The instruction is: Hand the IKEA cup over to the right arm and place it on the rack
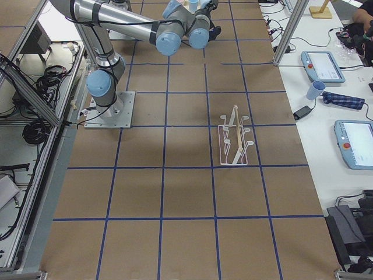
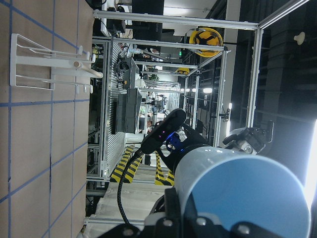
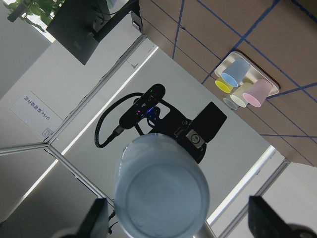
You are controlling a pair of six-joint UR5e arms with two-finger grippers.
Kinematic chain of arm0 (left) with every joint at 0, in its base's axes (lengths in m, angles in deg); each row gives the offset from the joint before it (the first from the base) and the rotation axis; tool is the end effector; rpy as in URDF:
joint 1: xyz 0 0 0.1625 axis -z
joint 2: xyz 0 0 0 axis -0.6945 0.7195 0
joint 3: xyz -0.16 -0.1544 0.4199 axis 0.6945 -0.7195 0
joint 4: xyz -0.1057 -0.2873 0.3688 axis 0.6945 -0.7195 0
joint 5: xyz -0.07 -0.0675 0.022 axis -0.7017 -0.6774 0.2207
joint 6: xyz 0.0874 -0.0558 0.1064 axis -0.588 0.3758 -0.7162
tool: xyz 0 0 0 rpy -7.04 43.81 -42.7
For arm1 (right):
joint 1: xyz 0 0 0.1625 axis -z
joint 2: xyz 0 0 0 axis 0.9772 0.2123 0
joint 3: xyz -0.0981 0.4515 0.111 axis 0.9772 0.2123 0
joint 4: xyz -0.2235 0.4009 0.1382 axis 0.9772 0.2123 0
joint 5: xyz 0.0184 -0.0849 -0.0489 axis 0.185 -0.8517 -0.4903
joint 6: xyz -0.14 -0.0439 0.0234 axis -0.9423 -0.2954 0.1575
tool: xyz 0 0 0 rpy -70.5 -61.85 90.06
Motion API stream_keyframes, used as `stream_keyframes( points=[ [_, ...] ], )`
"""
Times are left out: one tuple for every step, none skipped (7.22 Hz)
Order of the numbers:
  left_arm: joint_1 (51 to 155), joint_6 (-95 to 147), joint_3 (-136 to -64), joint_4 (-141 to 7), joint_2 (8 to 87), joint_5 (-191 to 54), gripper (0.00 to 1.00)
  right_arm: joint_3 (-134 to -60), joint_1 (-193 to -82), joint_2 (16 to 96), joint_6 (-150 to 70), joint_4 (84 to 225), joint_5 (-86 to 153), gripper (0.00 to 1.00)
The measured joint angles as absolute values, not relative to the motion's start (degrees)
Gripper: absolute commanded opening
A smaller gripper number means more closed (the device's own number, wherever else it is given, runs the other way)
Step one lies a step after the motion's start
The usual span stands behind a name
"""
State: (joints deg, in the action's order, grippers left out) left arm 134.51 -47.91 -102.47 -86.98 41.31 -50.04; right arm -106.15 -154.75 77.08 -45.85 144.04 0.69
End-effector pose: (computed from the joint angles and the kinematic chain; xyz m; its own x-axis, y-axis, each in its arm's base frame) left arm -0.2871 -0.5987 0.4040 0.0244 -0.0772 0.9967 -0.0326 0.9964 0.0780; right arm 0.1574 -0.5623 0.4665 -0.0009 0.7344 -0.6787 0.1859 0.6670 0.7215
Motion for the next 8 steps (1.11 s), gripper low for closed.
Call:
stream_keyframes(
  points=[
    [134.52,-47.91,-102.47,-86.95,41.28,-50.05,0.00,-106.11,-155.16,77.02,-45.75,144.26,0.91,0.97],
    [134.52,-47.91,-102.47,-86.92,41.24,-50.06,0.00,-106.03,-155.58,76.92,-45.44,144.55,1.08,0.96],
    [134.52,-47.91,-102.44,-86.90,41.18,-50.06,0.00,-105.97,-155.77,76.80,-45.10,144.83,1.12,0.92],
    [134.52,-47.91,-102.43,-86.89,41.10,-50.06,0.00,-105.93,-155.84,76.69,-44.83,145.32,1.12,0.86],
    [134.52,-47.91,-102.43,-86.89,41.07,-50.06,0.00,-105.88,-155.86,76.60,-44.49,145.80,1.12,0.82],
    [134.52,-47.91,-102.42,-86.89,41.10,-50.05,0.00,-105.79,-155.86,76.54,-44.23,146.02,1.19,0.77],
    [134.52,-47.91,-102.39,-86.89,41.09,-50.06,0.00,-105.69,-155.83,76.51,-44.10,146.13,1.23,0.73],
    [134.52,-47.91,-102.38,-86.89,41.08,-50.06,0.02,-105.63,-155.80,76.47,-44.02,146.31,1.24,0.70]
  ],
)
